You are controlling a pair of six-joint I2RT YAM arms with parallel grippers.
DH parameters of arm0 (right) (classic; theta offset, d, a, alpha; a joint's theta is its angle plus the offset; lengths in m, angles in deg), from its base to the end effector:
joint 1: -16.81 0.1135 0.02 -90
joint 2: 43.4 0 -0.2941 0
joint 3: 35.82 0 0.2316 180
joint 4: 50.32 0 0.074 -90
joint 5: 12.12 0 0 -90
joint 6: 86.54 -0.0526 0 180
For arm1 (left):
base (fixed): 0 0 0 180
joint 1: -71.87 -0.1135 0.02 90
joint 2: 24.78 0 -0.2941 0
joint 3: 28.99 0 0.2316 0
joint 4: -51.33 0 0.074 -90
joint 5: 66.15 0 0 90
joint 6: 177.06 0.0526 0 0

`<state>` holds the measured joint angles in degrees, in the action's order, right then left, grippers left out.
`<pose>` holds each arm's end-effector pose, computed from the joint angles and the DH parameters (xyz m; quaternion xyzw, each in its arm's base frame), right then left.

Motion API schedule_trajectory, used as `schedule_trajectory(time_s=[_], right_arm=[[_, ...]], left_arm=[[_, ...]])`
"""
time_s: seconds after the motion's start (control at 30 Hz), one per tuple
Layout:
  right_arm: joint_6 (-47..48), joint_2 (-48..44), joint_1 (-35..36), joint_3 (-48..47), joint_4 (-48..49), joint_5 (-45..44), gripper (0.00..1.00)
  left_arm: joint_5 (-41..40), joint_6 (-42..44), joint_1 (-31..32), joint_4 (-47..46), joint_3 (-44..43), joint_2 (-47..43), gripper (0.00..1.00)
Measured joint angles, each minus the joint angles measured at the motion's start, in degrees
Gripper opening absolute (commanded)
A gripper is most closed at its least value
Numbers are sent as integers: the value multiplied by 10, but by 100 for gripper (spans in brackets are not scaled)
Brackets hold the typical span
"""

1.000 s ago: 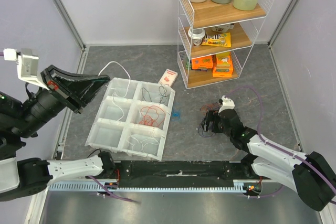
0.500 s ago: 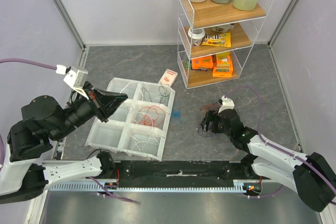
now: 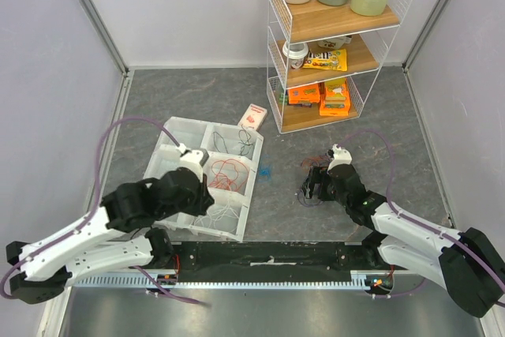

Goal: Untangle the cables

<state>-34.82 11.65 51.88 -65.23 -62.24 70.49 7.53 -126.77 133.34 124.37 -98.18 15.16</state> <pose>0.1351 0.0866 0.1774 0.0535 0.8941 0.2170 0.3881 0.0543 -0.0689 0.3293 0.1172 0.9046 -0.2172 0.3475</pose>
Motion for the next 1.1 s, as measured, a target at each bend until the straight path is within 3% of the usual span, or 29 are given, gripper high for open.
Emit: schedule_trajectory(time_s=[0.3, 0.53, 0.57, 0.7, 0.83, 1.0, 1.07, 1.1], right_arm=[[0, 0, 0, 0, 0, 1, 91], [0, -5, 0, 0, 0, 1, 91], [0, -5, 0, 0, 0, 1, 91], [0, -7, 0, 0, 0, 1, 92], [0, -7, 0, 0, 0, 1, 92], [2, -7, 0, 0, 2, 2, 91], [3, -6, 0, 0, 3, 3, 92], [4, -6, 0, 0, 3, 3, 91]], left_arm=[[4, -116, 0, -61, 152, 3, 2], [8, -130, 0, -169, 222, 121, 5], [8, -129, 0, -177, 223, 134, 8], [13, -129, 0, -185, 219, 155, 41], [34, -132, 0, -173, 219, 94, 61], [72, -139, 0, -165, 221, -66, 67], [76, -146, 0, -153, 220, -116, 78], [74, -151, 0, -138, 216, -131, 79]])
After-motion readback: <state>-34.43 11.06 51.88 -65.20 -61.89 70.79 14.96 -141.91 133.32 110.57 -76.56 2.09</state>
